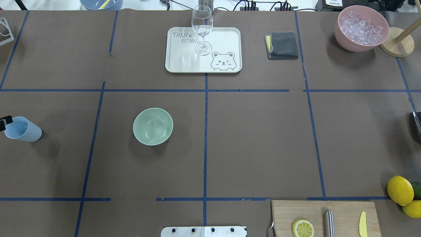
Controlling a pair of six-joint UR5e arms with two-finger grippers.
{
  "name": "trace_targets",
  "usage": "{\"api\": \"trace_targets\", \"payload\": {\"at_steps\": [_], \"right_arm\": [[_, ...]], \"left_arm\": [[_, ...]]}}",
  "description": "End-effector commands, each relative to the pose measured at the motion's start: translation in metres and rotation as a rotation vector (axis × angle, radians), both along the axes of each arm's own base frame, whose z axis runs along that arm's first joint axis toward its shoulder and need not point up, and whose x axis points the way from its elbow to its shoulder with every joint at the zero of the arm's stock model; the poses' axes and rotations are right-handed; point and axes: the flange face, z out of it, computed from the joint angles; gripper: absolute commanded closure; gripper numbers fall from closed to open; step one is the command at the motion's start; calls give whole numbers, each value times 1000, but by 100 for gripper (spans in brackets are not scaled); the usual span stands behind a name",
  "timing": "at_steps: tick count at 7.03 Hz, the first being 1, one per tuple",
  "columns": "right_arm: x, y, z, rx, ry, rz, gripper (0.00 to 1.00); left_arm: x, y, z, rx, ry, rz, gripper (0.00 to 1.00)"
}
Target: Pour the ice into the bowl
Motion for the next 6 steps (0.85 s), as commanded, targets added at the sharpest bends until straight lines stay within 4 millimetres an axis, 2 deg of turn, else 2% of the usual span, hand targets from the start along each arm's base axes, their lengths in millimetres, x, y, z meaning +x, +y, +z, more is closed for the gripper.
{"api": "trace_targets", "payload": {"at_steps": [1,3,6], "right_arm": [[1,0,1,-1,1,0,0],[1,0,1,0,1,-1,0],[1,0,0,1,1,0,0]], "left_arm": [[23,14,28,-62,-15,43,0],[43,15,39,-66,-28,78,0],[66,1,66,-69,-62,61,0]]}}
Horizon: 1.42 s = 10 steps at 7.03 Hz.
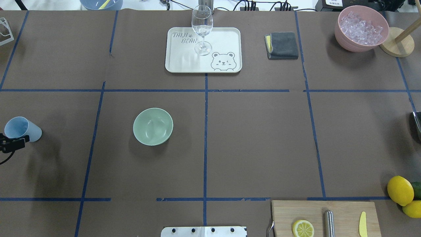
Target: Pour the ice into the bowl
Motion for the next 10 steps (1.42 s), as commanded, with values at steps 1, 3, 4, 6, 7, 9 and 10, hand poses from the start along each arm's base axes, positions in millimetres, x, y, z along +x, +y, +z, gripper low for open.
{"api": "trace_targets", "payload": {"at_steps": [1,3,4,6,7,9,10], "right_arm": [[1,-1,-1,1,1,2,0],[0,-1,-1,1,1,3,0],[1,-2,-2,3,1,4,0],[1,-3,-3,2,2,7,0],[1,-4,-4,6,4,7,0],[1,-4,-5,6,4,8,0],[1,-6,-7,9,3,8,0]], "left_arm": [[20,-13,10,4,-4,-5,0],[22,-15,10,6,-2,-6,1],[26,-17,10,7,1,-5,1],[34,-33,19,41,-28,-78,1],[34,-33,23,43,-27,-79,1],[33,-33,26,48,-21,-81,1],[30,-32,20,71,6,-80,1]]}}
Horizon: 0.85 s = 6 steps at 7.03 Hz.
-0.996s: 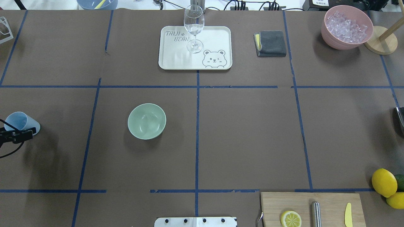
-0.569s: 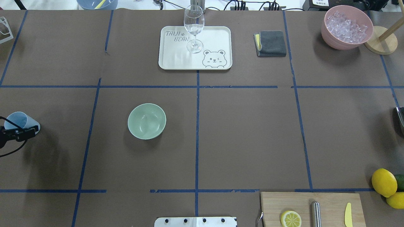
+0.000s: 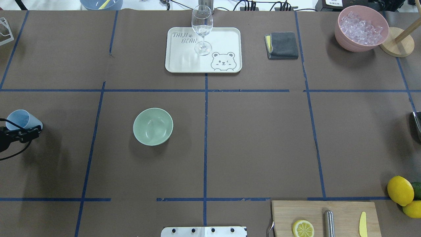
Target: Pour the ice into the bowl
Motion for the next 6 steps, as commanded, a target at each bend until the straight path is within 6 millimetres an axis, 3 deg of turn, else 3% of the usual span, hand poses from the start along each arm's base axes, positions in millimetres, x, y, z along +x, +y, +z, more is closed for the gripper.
{"api": "trace_targets", "payload": {"at_steps": [1,4,6], "right_arm": [[0,-2,-2,4,0,0,0],[0,-2,-2,4,0,0,0],[0,-2,-2,3,0,1,0]], "left_arm": [[-11,6,-4,39,49,3,1],[-13,2,13,45,10,-53,1],[-11,-5,9,69,3,-97,1]]}}
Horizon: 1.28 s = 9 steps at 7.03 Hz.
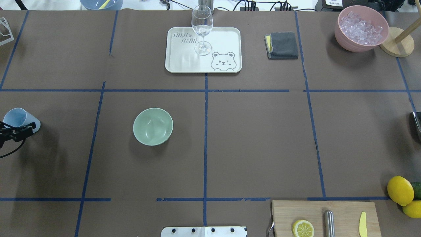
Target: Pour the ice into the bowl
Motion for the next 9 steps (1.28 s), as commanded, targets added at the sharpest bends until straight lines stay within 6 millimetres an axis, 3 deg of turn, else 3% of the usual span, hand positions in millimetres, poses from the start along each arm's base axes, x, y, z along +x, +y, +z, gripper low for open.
{"api": "trace_targets", "payload": {"at_steps": [1,9], "right_arm": [[0,0,0,-1,0,1,0],[2,-4,-5,10,3,4,0]], "left_arm": [[1,-7,-2,26,-14,-53,1],[22,-14,-6,40,2,-49,3]]}}
